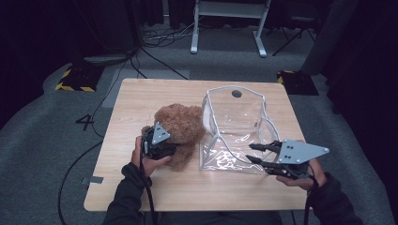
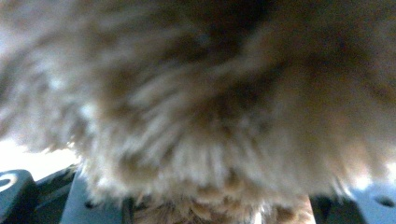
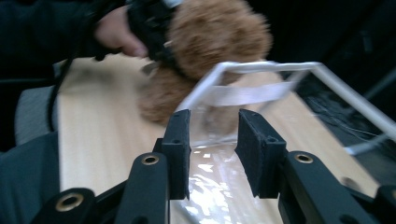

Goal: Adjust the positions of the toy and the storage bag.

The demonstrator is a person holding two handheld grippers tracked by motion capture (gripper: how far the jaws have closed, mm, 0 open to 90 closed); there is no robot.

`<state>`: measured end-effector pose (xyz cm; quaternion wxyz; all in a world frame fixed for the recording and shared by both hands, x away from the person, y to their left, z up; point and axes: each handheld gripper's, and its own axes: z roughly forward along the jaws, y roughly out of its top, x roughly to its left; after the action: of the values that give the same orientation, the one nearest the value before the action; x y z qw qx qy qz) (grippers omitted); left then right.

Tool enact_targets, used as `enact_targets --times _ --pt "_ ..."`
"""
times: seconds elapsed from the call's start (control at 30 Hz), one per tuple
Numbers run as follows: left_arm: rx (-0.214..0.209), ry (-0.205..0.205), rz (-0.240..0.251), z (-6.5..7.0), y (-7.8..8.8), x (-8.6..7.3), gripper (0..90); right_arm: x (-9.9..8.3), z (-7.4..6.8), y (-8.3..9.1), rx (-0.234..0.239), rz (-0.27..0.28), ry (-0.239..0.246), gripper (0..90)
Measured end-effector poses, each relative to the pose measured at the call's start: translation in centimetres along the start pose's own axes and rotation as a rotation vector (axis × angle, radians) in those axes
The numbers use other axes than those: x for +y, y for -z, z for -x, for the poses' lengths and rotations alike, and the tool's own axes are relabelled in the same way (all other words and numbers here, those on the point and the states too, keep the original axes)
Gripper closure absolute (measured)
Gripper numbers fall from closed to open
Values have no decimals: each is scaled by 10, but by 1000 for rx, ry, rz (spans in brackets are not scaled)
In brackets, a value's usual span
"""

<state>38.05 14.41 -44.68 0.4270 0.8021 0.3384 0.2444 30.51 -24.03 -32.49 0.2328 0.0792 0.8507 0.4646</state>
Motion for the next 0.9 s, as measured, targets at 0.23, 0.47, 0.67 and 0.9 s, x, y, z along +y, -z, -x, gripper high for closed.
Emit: enact_targets --times 0.23,0.47,0.67,0.9 --pt "-4 -10 -1 1 -1 1 439 -7 56 16 -203 -66 -129 508" --pt "2 -20 -1 3 -2 1 439 -31 102 -6 -269 -161 -258 309" --pt "-3 -16 3 2 -2 0 439 -46 117 -29 -295 -248 -349 284" --pt "-7 -20 -3 2 -1 1 439 -57 124 -32 -304 -268 -460 567"
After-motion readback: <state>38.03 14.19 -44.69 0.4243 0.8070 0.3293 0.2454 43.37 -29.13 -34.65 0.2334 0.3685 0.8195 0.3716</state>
